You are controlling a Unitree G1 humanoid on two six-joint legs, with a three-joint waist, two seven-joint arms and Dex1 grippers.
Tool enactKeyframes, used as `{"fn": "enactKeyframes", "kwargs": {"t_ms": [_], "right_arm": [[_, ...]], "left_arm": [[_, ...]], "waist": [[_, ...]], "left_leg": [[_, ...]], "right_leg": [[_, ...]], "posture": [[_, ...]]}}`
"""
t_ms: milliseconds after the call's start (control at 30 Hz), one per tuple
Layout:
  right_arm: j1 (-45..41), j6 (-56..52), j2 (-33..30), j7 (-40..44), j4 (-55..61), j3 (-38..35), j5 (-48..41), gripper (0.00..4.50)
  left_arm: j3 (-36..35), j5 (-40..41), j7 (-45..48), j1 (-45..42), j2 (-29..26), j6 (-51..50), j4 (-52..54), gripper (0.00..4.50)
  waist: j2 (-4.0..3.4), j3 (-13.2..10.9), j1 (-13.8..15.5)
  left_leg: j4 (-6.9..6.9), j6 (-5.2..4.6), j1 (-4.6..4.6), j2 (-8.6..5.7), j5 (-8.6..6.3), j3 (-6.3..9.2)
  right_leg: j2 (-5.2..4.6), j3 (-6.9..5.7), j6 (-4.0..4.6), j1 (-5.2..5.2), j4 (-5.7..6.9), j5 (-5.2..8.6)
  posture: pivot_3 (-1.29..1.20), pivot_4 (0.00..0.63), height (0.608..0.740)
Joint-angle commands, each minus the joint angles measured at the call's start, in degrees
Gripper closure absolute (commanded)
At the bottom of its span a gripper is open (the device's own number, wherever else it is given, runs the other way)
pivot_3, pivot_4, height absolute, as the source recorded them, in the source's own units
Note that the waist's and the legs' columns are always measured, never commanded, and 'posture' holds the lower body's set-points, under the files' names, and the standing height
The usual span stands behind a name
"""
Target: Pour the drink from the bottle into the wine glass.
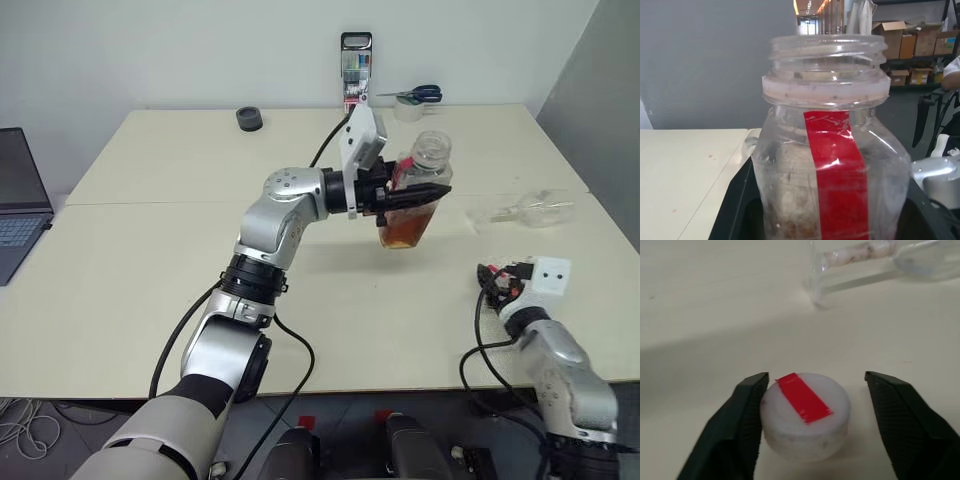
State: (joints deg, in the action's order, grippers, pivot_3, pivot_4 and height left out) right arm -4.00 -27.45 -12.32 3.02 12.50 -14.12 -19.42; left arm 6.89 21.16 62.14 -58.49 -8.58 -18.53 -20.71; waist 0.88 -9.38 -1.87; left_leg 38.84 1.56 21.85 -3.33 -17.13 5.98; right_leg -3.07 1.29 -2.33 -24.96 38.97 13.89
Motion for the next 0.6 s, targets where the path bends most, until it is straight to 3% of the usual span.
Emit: {"fn": "enactKeyframes", "kwargs": {"t_ms": [33,600], "right_arm": [[-0.65,3.10,0.01,-0.08,0.16,-0.48,1.28,0.03],[-2.35,2.59,-3.64,2.55,1.63,-0.59,2.50,0.03]], "left_arm": [[-0.31,0.88,0.53,-1.66,0.08,0.28,2.99,2.71],[-0.50,0.66,0.13,-0.96,0.17,0.73,3.53,2.71]], "waist": [[0.00,0.00,0.05],[0.00,0.00,0.06]], "left_leg": [[0.01,0.00,0.02,-0.02,0.00,-0.01],[0.02,0.00,0.02,-0.03,0.00,0.04]], "right_leg": [[-0.02,0.01,0.00,0.00,-0.01,0.00],[-0.03,-0.05,0.00,0.03,-0.02,0.00]], "posture": [[0.00,0.150,0.740],[0.00,0.150,0.740]]}}
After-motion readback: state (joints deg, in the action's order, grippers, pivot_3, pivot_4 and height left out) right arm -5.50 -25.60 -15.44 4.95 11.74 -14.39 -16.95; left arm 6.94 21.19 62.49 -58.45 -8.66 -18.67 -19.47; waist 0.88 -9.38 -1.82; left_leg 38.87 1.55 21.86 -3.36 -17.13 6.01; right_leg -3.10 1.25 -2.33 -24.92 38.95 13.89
